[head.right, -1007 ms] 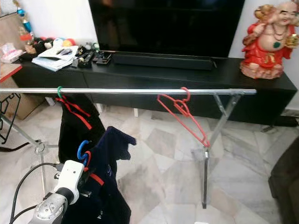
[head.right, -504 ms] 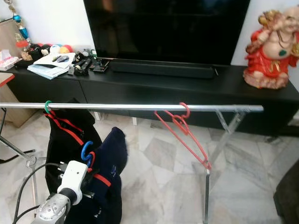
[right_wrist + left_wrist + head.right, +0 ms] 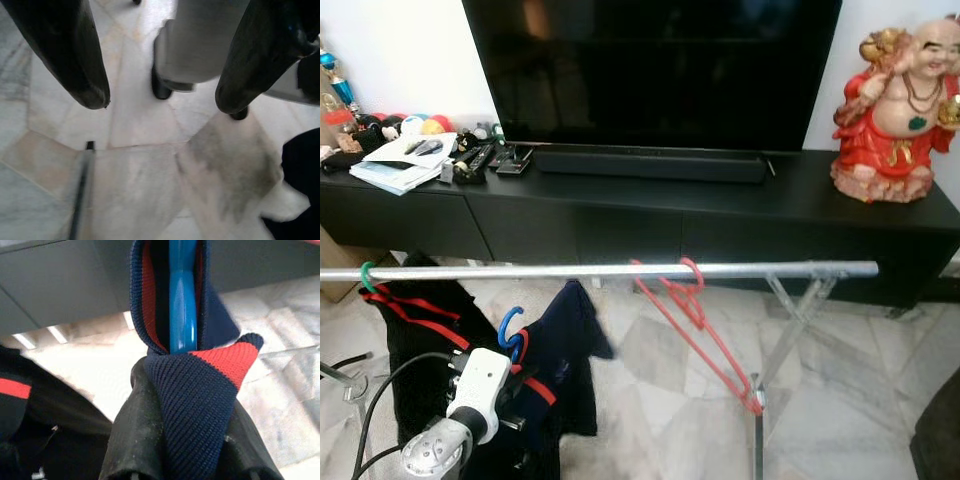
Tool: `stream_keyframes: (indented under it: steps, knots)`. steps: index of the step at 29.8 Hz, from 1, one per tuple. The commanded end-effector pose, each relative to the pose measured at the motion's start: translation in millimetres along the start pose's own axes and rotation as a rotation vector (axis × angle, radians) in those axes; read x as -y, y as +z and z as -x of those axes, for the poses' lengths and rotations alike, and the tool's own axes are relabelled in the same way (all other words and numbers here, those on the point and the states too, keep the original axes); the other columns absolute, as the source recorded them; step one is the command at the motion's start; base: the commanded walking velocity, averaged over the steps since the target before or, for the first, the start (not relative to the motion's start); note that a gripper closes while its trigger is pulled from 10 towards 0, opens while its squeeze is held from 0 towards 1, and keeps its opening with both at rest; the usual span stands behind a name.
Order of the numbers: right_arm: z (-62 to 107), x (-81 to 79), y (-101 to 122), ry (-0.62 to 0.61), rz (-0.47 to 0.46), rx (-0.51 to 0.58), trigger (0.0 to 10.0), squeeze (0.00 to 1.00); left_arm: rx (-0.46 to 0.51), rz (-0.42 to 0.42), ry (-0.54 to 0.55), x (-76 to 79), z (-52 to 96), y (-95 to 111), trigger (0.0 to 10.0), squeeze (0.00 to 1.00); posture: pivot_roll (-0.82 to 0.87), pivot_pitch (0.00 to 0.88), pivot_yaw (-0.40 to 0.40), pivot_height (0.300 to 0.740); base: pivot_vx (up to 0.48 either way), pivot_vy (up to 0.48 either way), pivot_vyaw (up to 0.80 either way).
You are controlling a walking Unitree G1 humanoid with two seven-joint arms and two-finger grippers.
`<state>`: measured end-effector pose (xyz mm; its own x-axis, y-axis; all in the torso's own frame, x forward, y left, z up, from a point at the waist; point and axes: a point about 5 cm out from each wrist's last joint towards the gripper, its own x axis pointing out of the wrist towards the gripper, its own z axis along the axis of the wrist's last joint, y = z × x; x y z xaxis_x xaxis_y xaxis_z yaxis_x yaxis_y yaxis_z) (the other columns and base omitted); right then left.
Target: Hang hanger
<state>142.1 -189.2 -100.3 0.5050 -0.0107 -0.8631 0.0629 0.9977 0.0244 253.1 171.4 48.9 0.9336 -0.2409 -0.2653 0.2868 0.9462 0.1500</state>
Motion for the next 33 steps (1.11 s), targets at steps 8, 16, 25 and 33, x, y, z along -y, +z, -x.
stream_keyframes:
  steps: [8,16,25,33]
  knots:
    - [-0.1,-0.7,-1,0.003,-0.004,-0.013,10.0,0.0,0.07,-0.05,-0.002,-13.9,-1.8,16,10.0,0.0,-0.05,0.061,0.047,0.74,0.0,0.0,0.0]
    - [1.6,15.2,2,-0.013,-0.004,-0.011,10.0,0.0,0.125,-0.085,0.064,-37.7,-9.9,38,10.0,0.0,-0.05,0.059,0.05,0.74,0.0,0.0,0.0]
    - [3.4,6.1,-13,-0.004,-0.002,-0.03,10.0,0.0,0.117,-0.097,0.081,-40.0,-21.3,44,10.0,0.0,-0.05,0.059,0.046,0.74,0.0,0.0,0.0]
    - [0.5,-33.1,-16,0.036,0.006,-0.035,10.0,0.0,0.072,-0.077,0.085,-38.8,-46.2,52,10.0,0.0,-0.06,0.064,0.041,0.74,0.0,0.0,0.0]
